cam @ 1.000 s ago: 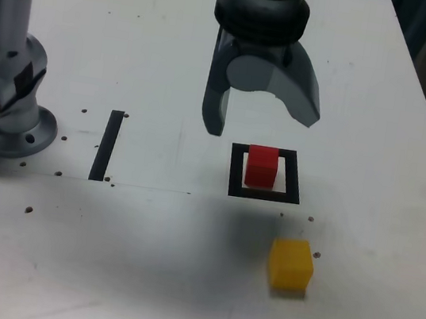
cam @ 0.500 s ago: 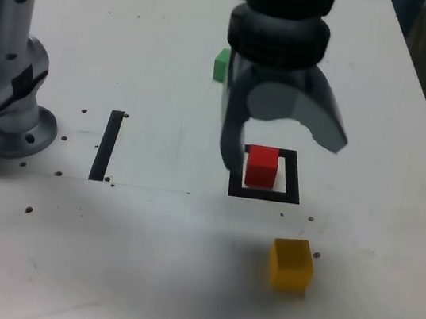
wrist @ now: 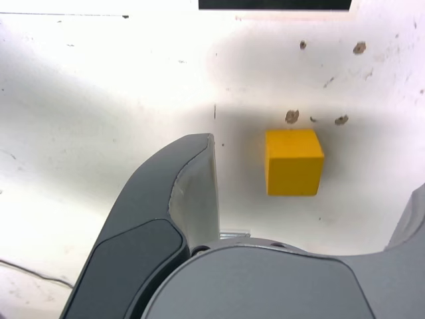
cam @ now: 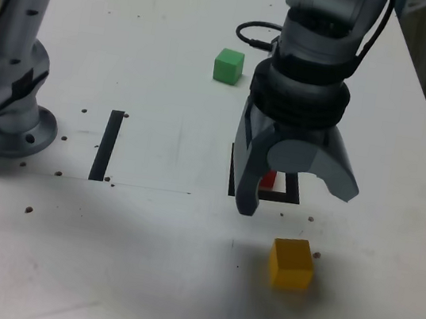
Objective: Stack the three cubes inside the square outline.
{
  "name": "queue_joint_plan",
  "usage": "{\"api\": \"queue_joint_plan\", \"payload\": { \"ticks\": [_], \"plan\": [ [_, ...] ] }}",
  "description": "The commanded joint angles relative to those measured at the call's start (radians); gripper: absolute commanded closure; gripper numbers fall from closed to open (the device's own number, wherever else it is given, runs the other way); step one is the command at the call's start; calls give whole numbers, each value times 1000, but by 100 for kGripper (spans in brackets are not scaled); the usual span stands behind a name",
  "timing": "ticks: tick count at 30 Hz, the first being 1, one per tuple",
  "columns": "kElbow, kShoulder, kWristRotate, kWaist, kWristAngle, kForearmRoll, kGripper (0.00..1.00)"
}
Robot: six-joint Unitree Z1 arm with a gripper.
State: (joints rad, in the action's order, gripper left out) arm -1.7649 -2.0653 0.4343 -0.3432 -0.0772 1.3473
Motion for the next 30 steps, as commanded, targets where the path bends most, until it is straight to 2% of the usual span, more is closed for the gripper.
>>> {"api": "queue_joint_plan", "payload": {
  "ticks": [1,5,11,20,30],
  "plan": [
    [0,-10,10,-2,8,-6,0],
    [4,-38,19,-5,12,-30,0],
    [15,-81,10,-27,17,-119,0],
    [-14,-136,13,-60,-7,-111,1],
    [-4,-160,14,-59,-1,-115,15]
  ]
}}
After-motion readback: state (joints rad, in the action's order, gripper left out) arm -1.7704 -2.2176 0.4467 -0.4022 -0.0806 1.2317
